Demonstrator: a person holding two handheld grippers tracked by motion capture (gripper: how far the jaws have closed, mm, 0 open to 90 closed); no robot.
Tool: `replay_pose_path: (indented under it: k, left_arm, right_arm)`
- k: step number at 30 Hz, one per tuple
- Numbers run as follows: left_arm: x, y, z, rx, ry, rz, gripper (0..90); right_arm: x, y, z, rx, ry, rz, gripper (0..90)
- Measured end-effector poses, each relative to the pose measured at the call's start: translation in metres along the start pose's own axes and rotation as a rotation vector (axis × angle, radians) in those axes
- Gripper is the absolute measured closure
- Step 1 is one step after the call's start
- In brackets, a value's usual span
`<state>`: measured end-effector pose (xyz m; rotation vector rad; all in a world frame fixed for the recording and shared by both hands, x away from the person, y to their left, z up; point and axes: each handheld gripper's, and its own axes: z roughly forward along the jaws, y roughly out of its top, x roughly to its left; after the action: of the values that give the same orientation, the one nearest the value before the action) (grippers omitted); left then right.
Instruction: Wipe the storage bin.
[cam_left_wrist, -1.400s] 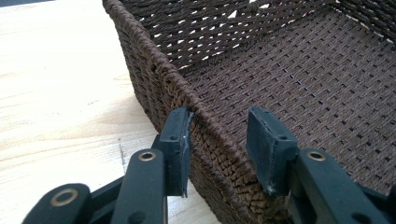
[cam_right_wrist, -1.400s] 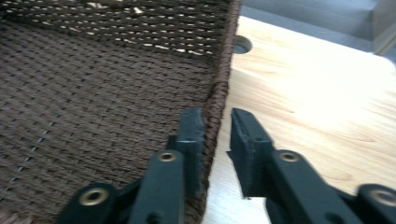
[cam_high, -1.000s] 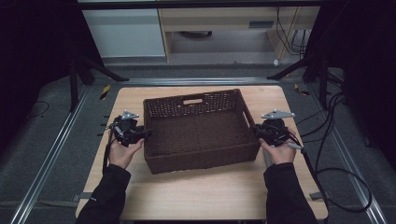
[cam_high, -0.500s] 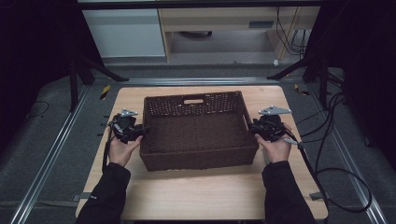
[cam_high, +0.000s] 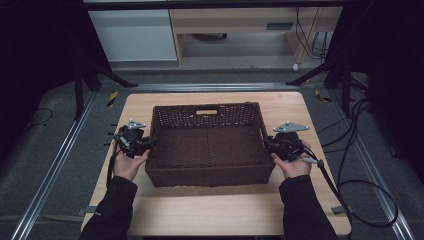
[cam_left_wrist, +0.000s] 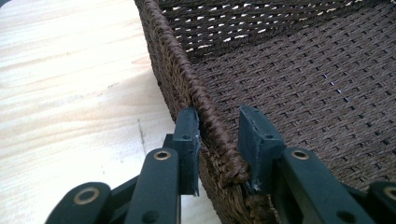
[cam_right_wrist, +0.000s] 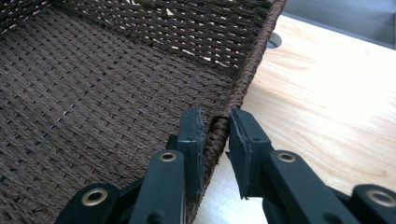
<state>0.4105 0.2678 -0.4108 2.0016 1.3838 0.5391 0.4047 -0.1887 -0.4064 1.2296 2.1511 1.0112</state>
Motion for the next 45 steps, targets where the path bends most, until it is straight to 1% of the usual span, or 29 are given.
replay_pose_path:
  k: [3,5,8,12,14,16,17,19,21,25,28,31,32,33,36,38,42,45]
  left_arm:
    - [0.001,-0.003,-0.002,0.002,-0.003,-0.001,68.5]
    - [0.001,-0.002,-0.002,0.003,-0.007,-0.003,68.4]
    - [0.002,-0.001,-0.001,0.004,-0.006,0.002,67.9]
    - [0.003,-0.002,0.003,0.006,-0.007,0.002,67.1]
    - [0.003,-0.002,0.003,0.006,-0.005,0.003,67.5]
    - [0.002,-0.002,0.002,0.008,0.002,0.005,68.1]
    - [0.001,-0.003,0.002,0.009,0.005,0.007,68.3]
    - [0.0,-0.004,0.001,0.009,0.008,0.009,68.7]
    - [-0.001,-0.005,-0.001,0.014,0.01,0.01,68.8]
    - [-0.002,-0.011,-0.008,0.022,0.01,0.016,68.8]
    - [-0.002,-0.018,-0.015,0.022,-0.002,0.017,67.5]
    - [0.0,-0.02,-0.015,0.017,-0.016,0.013,65.0]
    - [-0.001,-0.02,-0.014,0.028,-0.017,0.009,63.8]
    - [-0.001,-0.021,-0.012,0.03,-0.011,0.022,62.2]
    - [-0.001,-0.021,-0.012,0.034,-0.02,0.015,61.6]
    - [0.0,-0.021,-0.011,0.037,-0.019,0.016,62.1]
    - [-0.002,-0.02,-0.011,0.049,0.006,0.028,65.0]
    - [0.0,-0.02,-0.011,0.047,0.005,0.028,66.1]
  right_arm:
    - [0.002,-0.002,-0.003,0.0,0.02,0.002,72.7]
    - [0.0,0.0,-0.004,-0.002,0.039,0.017,69.5]
    - [-0.004,0.004,-0.002,-0.027,0.024,0.023,64.9]
    - [-0.009,0.008,0.008,-0.031,0.016,0.022,64.9]
    - [-0.009,0.007,0.013,-0.016,0.011,0.016,67.0]
    - [-0.009,0.006,0.014,-0.02,0.034,0.03,71.3]
    - [-0.008,0.005,0.014,-0.02,0.035,0.032,71.8]
    - [-0.007,0.005,0.012,-0.014,0.03,0.024,72.1]
    - [-0.005,0.002,0.01,-0.015,0.032,0.028,72.1]
    - [-0.001,-0.002,0.004,-0.01,0.045,0.031,71.9]
    - [0.005,-0.006,-0.001,-0.012,0.05,0.026,71.8]
    - [0.007,-0.009,-0.004,-0.016,0.058,0.035,71.7]
    - [0.008,-0.009,-0.005,-0.016,0.055,0.035,71.6]
    - [0.008,-0.008,-0.005,-0.016,0.056,0.033,71.5]
    - [0.006,-0.008,-0.005,-0.014,0.071,0.037,70.0]
    - [0.004,-0.007,-0.006,-0.023,0.068,0.037,65.2]
    - [-0.003,-0.005,-0.016,-0.062,0.04,0.053,59.9]
    - [-0.011,-0.004,-0.026,-0.094,0.012,0.064,56.5]
